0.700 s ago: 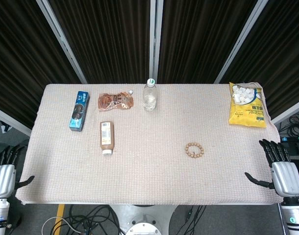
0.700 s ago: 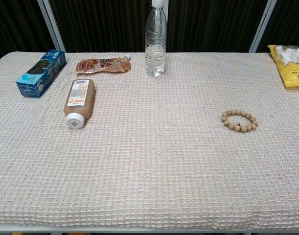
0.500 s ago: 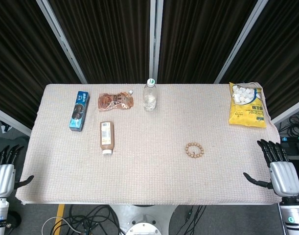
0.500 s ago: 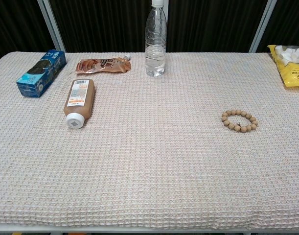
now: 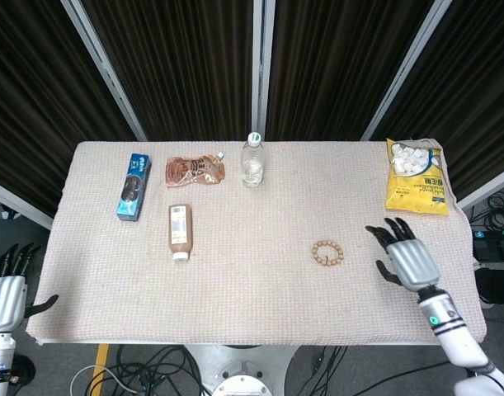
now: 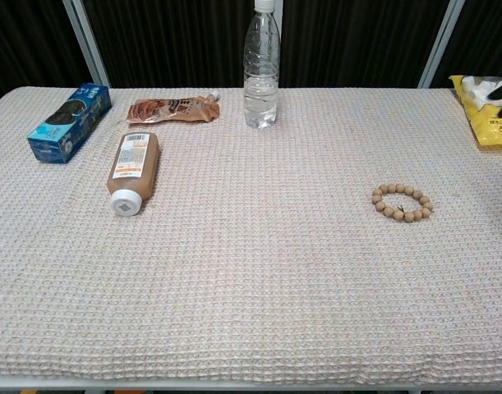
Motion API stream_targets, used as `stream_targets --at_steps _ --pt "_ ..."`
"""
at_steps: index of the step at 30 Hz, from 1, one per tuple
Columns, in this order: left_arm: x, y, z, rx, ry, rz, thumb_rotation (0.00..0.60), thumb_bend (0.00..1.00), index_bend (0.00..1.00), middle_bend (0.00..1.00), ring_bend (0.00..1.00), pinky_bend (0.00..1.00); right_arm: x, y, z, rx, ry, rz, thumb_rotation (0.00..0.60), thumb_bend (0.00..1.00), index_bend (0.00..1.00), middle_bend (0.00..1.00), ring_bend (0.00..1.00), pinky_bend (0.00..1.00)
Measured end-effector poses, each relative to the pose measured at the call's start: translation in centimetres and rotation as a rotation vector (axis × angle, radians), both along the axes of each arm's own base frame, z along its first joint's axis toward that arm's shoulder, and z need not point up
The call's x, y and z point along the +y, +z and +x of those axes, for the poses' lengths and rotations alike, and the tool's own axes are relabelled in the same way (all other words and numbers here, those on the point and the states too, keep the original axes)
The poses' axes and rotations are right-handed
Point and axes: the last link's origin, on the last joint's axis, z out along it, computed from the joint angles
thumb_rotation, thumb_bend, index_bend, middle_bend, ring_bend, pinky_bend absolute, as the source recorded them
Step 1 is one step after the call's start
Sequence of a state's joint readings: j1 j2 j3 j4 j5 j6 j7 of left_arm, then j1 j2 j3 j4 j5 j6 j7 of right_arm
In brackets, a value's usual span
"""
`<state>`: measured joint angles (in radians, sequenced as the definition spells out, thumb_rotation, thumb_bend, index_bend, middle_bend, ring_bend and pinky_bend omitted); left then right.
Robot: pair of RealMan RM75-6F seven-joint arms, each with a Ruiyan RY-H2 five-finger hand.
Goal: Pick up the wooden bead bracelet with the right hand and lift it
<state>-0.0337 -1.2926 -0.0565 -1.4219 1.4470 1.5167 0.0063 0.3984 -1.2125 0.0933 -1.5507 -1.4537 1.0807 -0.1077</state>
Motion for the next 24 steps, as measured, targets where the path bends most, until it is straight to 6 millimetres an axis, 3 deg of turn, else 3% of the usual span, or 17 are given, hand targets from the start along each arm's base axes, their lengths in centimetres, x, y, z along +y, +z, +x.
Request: stream_targets --at_steps 4,10,19,24 --pt "0.0 -0.1 -0.3 -0.007 0.015 -0.006 0.600 0.00 0.14 0.10 0.00 0.12 -3.3 -4.1 1.7 0.059 0.039 0.067 0.600 0.34 0.18 0.25 0.01 0.00" --pt "0.1 -0.2 -0.7 -0.013 0.024 -0.012 0.600 0.00 0.14 0.10 0.00 0.12 -5.9 -8.3 2.6 0.153 0.091 0.075 0.600 0.33 0.26 0.30 0.04 0.00" --pt "0.3 -0.3 -1.2 -0.021 0.035 -0.022 0.600 0.00 0.14 0.10 0.00 0.12 -6.7 -12.6 2.7 0.228 0.144 0.056 0.600 0.27 0.31 0.33 0.06 0.00" --pt "0.3 -0.4 -1.4 -0.027 0.041 -0.026 0.600 0.00 0.14 0.10 0.00 0.12 -6.6 -13.6 2.8 0.235 0.170 0.037 0.600 0.21 0.37 0.37 0.09 0.00"
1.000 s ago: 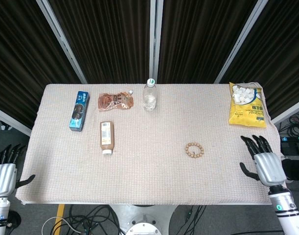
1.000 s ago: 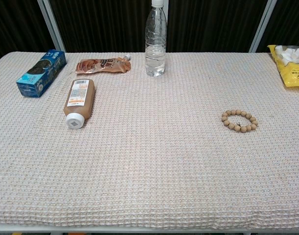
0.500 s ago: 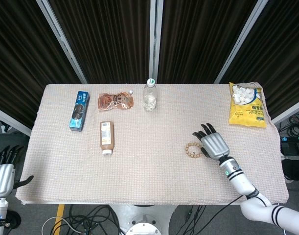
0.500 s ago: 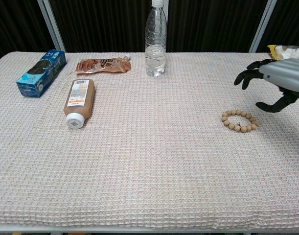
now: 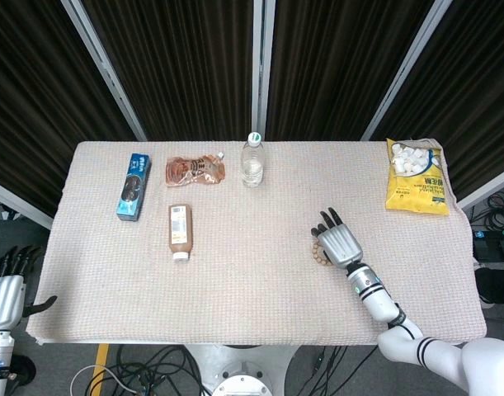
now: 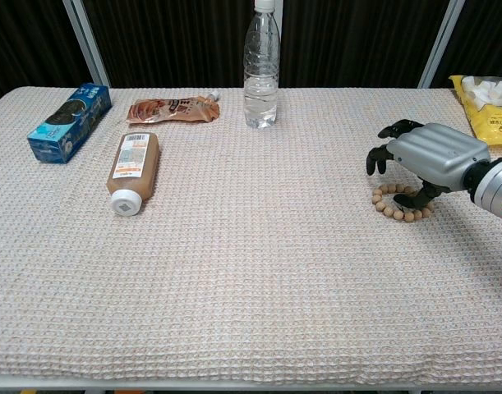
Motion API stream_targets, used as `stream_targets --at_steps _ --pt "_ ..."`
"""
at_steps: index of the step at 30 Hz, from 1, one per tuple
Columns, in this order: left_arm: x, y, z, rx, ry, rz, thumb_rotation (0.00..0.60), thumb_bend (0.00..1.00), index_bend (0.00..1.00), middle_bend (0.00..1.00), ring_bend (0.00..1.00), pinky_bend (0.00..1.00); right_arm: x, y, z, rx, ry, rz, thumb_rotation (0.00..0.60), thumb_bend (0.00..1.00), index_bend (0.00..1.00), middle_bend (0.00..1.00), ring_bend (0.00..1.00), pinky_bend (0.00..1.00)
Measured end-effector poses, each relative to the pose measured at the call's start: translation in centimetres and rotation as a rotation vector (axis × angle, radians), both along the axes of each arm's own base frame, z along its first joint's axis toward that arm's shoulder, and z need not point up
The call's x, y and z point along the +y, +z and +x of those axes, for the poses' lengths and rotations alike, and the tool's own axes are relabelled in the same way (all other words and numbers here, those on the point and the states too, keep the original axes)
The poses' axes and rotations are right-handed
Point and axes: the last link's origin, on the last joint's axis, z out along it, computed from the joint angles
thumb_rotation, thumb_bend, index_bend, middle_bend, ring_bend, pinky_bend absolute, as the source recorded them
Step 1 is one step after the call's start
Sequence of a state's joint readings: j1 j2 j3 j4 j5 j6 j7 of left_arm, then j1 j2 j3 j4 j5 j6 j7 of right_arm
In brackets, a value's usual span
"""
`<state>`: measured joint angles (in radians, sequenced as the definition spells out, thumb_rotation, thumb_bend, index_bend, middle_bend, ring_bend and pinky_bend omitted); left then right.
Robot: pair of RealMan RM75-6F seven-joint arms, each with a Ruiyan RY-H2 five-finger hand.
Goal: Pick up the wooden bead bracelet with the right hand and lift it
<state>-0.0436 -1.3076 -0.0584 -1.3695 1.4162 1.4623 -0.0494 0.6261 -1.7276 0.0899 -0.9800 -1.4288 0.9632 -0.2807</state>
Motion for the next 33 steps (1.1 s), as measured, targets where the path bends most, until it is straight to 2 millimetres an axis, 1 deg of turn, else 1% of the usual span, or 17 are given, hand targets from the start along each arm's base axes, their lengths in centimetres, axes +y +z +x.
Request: stream_targets --at_steps 3,11,15,18,21,24,27,30,33 --pt "0.1 0.0 -0.1 -0.002 0.000 -0.002 0.600 0.00 0.14 0.10 0.00 0.12 0.0 -0.5 0.0 -0.004 0.008 -0.008 0.600 0.21 0.40 0.38 0.10 0.00" --pt "0.1 0.0 -0.4 -0.008 0.003 0.002 0.600 0.00 0.14 0.10 0.00 0.12 -0.2 -1.5 -0.2 -0.020 0.002 -0.003 0.600 0.22 0.43 0.39 0.12 0.00" --pt "0.1 -0.1 -0.5 -0.009 0.007 -0.001 0.600 0.00 0.14 0.10 0.00 0.12 -0.2 -1.7 -0.2 -0.039 0.005 0.002 0.600 0.34 0.54 0.44 0.16 0.00" --pt "0.1 -0.2 -0.7 -0.012 0.011 -0.003 0.600 0.00 0.14 0.10 0.00 0.12 -0.1 -1.7 -0.3 -0.040 0.009 0.001 0.600 0.39 0.61 0.47 0.19 0.01" --pt "0.1 -0.2 -0.7 -0.014 0.012 -0.003 0.600 0.00 0.14 0.10 0.00 0.12 0.0 -1.5 -0.5 -0.053 0.007 -0.007 0.600 0.44 0.65 0.50 0.22 0.02" --pt "0.0 -0.2 -0.9 -0.015 0.015 0.000 0.600 0.00 0.14 0.10 0.00 0.12 0.1 -1.0 -0.8 -0.099 -0.024 -0.008 0.600 0.51 0.68 0.52 0.24 0.03" --pt "0.0 -0.2 -0.9 -0.017 0.011 0.000 0.600 0.00 0.14 0.10 0.00 0.12 0.2 0.0 -1.0 -0.185 -0.080 -0.003 0.600 0.57 0.69 0.53 0.24 0.04" --pt "0.1 -0.1 -0.7 -0.017 0.003 0.001 0.600 0.00 0.14 0.10 0.00 0.12 0.1 1.7 -1.3 -0.295 -0.159 0.002 0.600 0.60 0.69 0.53 0.24 0.04" --pt "0.3 -0.1 -0.5 -0.012 -0.006 0.000 0.600 0.00 0.14 0.10 0.00 0.12 -0.1 3.9 -1.6 -0.434 -0.273 0.017 0.600 0.60 0.69 0.53 0.25 0.04"
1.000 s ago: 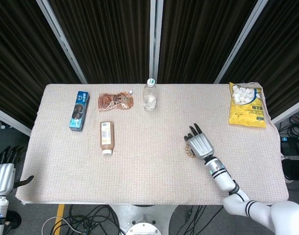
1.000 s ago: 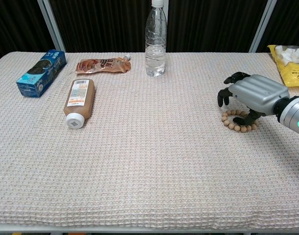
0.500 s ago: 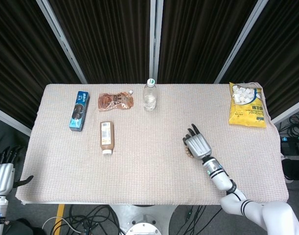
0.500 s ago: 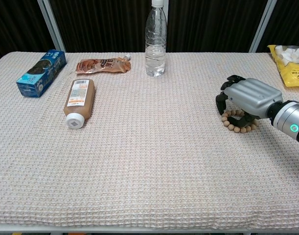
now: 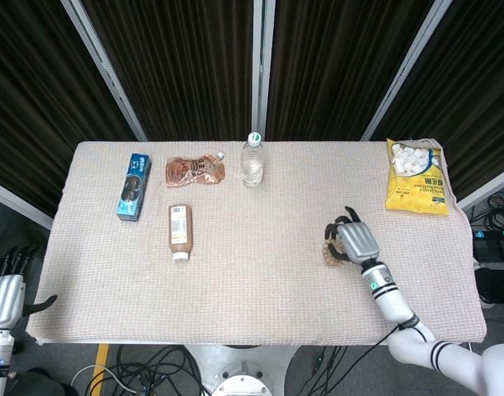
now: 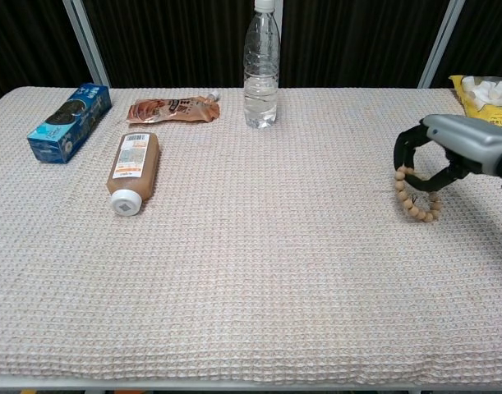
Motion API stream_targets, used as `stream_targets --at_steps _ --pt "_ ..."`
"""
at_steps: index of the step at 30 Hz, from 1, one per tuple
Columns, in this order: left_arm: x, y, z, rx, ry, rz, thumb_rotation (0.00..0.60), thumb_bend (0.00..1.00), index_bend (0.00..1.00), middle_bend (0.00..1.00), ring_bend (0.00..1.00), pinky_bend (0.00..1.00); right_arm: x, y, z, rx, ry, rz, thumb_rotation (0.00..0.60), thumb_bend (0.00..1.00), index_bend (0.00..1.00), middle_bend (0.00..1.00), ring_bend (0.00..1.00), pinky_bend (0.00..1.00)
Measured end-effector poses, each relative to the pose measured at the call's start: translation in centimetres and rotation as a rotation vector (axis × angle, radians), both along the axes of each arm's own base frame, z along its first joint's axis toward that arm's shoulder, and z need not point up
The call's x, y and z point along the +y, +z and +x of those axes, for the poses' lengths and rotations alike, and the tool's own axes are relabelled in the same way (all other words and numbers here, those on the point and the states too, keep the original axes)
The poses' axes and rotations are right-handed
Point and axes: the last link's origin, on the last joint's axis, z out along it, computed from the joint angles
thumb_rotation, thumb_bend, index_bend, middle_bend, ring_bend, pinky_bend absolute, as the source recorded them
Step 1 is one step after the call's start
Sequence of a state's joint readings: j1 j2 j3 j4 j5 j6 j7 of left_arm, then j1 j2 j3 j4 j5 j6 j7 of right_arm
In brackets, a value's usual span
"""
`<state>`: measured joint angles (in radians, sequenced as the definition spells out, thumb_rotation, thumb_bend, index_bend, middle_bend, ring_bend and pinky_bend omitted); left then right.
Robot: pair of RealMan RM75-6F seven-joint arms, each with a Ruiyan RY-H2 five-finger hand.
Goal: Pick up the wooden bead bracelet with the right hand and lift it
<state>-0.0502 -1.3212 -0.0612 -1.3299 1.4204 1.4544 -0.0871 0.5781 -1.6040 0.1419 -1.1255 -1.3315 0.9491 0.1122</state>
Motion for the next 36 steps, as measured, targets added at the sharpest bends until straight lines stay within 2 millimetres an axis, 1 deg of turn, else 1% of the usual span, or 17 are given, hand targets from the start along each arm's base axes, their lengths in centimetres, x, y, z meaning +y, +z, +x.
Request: stream_targets --at_steps 4,7,11,15,16,18,19,21,26,30,34,36 --pt "0.3 0.0 0.3 0.004 -0.011 -0.003 0.600 0.00 0.14 0.10 0.00 0.12 -0.1 2.3 -0.7 -0.248 -0.199 0.070 0.600 0.61 0.69 0.53 0.25 0.04" --pt "0.4 0.0 0.5 0.007 -0.015 -0.005 0.600 0.00 0.14 0.10 0.00 0.12 0.0 3.7 -1.3 -0.447 -0.354 0.133 0.600 0.63 0.69 0.53 0.25 0.04" --pt "0.7 0.1 0.9 0.013 -0.025 -0.010 0.600 0.00 0.14 0.10 0.00 0.12 0.7 4.9 -1.6 -0.719 -0.555 0.213 0.600 0.63 0.67 0.52 0.24 0.01" --pt "0.8 0.1 1.3 0.012 -0.036 -0.013 0.600 0.00 0.14 0.10 0.00 0.12 1.6 5.6 -1.2 -0.988 -0.720 0.271 0.596 0.65 0.63 0.50 0.21 0.00" --pt "0.9 0.1 1.4 0.010 -0.038 -0.015 0.600 0.00 0.14 0.10 0.00 0.12 1.9 5.8 -1.0 -1.063 -0.759 0.287 0.586 0.65 0.62 0.49 0.21 0.00" --pt "0.9 0.1 1.5 0.006 -0.041 -0.020 0.600 0.00 0.14 0.10 0.00 0.12 2.4 5.9 -0.6 -1.154 -0.805 0.311 0.546 0.66 0.60 0.49 0.20 0.00" --pt "0.9 0.1 1.6 0.006 -0.043 -0.022 0.600 0.00 0.14 0.10 0.00 0.12 2.7 5.9 -0.4 -1.194 -0.820 0.328 0.530 0.66 0.59 0.48 0.20 0.00" --pt "0.9 0.2 1.7 0.005 -0.045 -0.022 0.600 0.00 0.14 0.10 0.00 0.12 3.0 5.9 0.0 -1.226 -0.825 0.354 0.518 0.67 0.57 0.47 0.19 0.00" --pt "0.8 0.2 1.7 0.004 -0.042 -0.025 0.600 0.00 0.14 0.10 0.00 0.12 3.9 5.7 0.6 -1.291 -0.787 0.431 0.489 0.67 0.51 0.45 0.16 0.00" --pt "0.9 0.1 1.8 0.006 -0.043 -0.033 0.600 0.00 0.14 0.10 0.00 0.12 4.1 5.7 0.5 -1.399 -0.747 0.500 0.482 0.68 0.45 0.42 0.13 0.00" --pt "1.1 0.1 1.9 0.006 -0.048 -0.034 0.600 0.00 0.14 0.10 0.00 0.12 3.7 6.3 0.0 -1.515 -0.657 0.613 0.483 0.70 0.42 0.40 0.11 0.00" --pt "1.1 0.1 2.0 0.008 -0.050 -0.036 0.600 0.00 0.14 0.10 0.00 0.12 3.6 6.5 -0.2 -1.537 -0.608 0.670 0.481 0.71 0.39 0.39 0.10 0.00"
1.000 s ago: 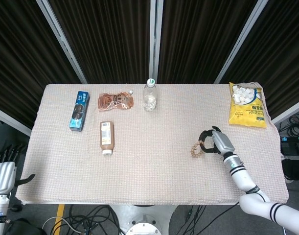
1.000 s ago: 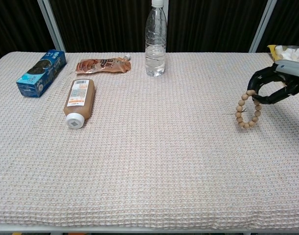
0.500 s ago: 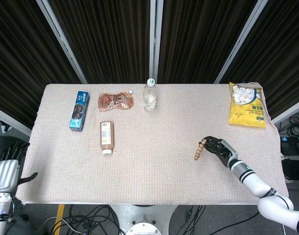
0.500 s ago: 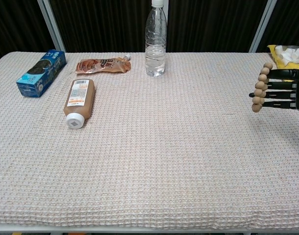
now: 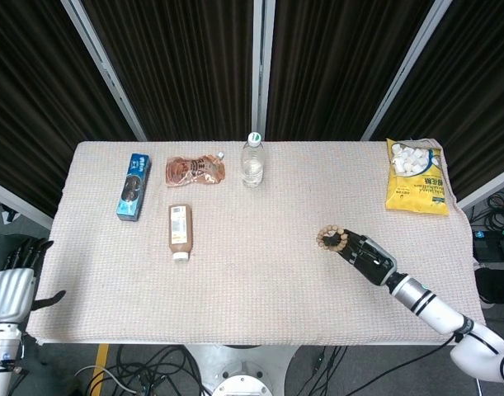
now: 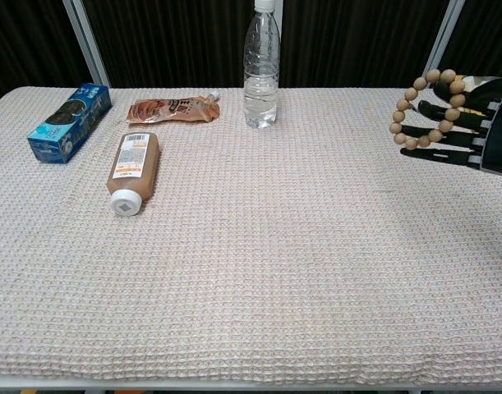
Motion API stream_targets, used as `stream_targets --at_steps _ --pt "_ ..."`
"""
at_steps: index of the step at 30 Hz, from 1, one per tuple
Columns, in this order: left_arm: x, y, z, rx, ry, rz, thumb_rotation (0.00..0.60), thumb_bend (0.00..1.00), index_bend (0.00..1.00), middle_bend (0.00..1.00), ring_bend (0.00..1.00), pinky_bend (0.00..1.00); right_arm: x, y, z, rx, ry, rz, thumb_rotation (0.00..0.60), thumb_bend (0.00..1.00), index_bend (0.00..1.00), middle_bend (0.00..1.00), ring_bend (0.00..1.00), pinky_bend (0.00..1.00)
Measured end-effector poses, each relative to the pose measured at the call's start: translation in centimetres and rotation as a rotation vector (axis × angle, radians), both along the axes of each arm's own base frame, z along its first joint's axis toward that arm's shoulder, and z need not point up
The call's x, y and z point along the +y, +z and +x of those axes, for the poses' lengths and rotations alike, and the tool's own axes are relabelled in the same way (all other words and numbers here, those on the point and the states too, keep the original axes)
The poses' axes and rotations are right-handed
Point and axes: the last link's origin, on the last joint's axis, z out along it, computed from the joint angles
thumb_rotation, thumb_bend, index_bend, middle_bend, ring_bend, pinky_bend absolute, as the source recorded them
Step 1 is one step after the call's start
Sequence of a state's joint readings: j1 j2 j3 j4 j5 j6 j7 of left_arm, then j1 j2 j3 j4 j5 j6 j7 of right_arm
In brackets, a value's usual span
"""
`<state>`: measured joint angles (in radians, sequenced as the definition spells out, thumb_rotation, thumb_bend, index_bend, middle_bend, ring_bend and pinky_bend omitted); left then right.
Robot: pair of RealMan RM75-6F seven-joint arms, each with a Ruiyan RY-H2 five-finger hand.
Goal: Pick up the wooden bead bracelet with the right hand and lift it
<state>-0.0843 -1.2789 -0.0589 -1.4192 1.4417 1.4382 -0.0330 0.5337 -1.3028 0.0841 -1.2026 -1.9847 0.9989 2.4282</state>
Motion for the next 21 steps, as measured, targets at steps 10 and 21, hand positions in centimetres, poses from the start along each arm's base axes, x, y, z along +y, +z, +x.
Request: stream_targets --at_steps 10,21 --pt "0.0 0.0 0.2 0.004 -0.001 -0.004 0.600 0.00 0.14 0.10 0.00 0.12 0.0 -2.7 1.3 -0.067 0.265 -0.024 0.359 0.52 0.27 0.37 0.06 0.00" --pt "-0.3 -0.1 -0.1 -0.006 0.011 -0.003 0.600 0.00 0.14 0.10 0.00 0.12 0.0 -3.8 3.0 -0.055 0.270 -0.129 0.180 0.16 0.38 0.46 0.12 0.00"
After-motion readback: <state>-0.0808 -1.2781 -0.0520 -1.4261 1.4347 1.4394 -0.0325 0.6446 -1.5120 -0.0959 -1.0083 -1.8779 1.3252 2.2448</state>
